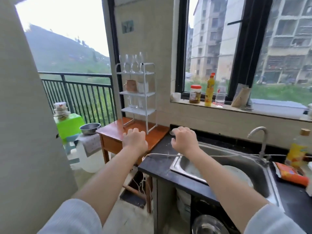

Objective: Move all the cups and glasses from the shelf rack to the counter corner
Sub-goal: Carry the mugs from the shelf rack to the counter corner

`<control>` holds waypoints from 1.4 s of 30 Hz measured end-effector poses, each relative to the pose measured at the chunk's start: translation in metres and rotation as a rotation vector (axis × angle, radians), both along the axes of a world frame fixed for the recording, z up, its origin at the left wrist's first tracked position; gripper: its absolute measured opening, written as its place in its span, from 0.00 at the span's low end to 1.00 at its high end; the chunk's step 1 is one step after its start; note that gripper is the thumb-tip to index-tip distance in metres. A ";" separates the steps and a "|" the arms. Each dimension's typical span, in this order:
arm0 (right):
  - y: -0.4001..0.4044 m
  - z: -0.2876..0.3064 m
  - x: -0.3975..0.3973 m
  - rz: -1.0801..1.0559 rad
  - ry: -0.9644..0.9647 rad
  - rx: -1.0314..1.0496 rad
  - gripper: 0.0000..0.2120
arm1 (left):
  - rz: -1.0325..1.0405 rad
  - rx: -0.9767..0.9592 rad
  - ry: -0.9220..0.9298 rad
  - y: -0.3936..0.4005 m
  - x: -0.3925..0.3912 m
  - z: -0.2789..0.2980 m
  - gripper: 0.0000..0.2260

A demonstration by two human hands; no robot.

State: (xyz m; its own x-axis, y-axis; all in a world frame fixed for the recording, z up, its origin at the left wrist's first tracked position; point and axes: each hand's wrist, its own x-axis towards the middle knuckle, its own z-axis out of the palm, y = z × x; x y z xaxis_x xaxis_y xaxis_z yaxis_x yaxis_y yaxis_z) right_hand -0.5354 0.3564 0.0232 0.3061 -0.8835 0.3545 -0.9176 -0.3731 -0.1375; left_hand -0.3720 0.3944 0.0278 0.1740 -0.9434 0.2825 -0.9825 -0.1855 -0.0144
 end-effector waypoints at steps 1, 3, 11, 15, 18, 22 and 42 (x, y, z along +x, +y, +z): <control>-0.018 0.005 0.018 0.036 -0.011 0.002 0.18 | 0.037 0.001 0.008 -0.013 0.016 0.004 0.15; -0.051 0.012 0.055 0.097 -0.013 0.008 0.18 | 0.098 0.020 0.020 -0.037 0.049 0.011 0.16; -0.170 0.020 0.186 0.219 -0.090 0.002 0.18 | 0.177 0.051 0.048 -0.139 0.171 0.024 0.15; -0.240 0.036 0.254 0.169 -0.201 0.028 0.19 | 0.126 0.051 0.044 -0.208 0.242 0.041 0.15; -0.285 0.047 0.295 0.149 -0.276 0.056 0.18 | 0.070 0.019 0.091 -0.258 0.286 0.052 0.14; -0.339 0.053 0.331 0.099 -0.330 0.088 0.16 | -0.007 0.013 0.175 -0.323 0.323 0.056 0.13; -0.606 0.056 0.402 -0.321 -1.113 0.302 0.04 | -0.149 -0.032 0.739 -0.635 0.411 0.058 0.19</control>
State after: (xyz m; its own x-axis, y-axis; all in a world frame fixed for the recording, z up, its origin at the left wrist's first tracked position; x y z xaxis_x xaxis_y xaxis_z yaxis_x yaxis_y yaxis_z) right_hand -0.1330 -0.2493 0.0791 -0.2874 -0.9565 0.0500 -0.2847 0.0355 -0.9580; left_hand 0.0389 -0.2411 0.0862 0.2005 -0.9649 0.1695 -0.7490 -0.0395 0.6615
